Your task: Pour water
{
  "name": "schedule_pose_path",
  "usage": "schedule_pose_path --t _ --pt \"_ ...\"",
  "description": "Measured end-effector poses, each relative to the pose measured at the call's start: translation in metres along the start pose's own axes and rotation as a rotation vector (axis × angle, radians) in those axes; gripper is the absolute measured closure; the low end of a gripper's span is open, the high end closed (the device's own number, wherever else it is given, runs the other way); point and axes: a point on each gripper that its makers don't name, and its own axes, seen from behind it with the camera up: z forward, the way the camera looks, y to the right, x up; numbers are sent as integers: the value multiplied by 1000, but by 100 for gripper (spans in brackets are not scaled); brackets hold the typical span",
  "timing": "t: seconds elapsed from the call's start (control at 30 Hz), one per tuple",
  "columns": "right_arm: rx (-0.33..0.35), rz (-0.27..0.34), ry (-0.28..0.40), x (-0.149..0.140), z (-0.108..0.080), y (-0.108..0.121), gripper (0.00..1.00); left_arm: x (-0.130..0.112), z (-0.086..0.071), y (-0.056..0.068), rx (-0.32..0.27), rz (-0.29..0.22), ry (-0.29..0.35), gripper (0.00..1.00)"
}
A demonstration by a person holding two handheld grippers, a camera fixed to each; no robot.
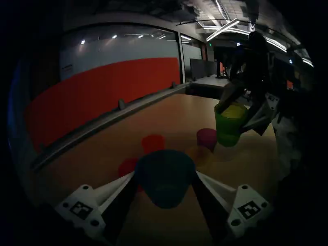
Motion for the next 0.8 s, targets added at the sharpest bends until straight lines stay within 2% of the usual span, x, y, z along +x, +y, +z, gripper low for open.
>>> schedule_pose_path --t 0.47,0.8 --pt "28 -34 -128 -39 7 -4 1 -36 24 3 -31 60 -123 13" --pt "47 -35 -173 -58 13 -7 1 -61 38 2 -48 94 -195 13"
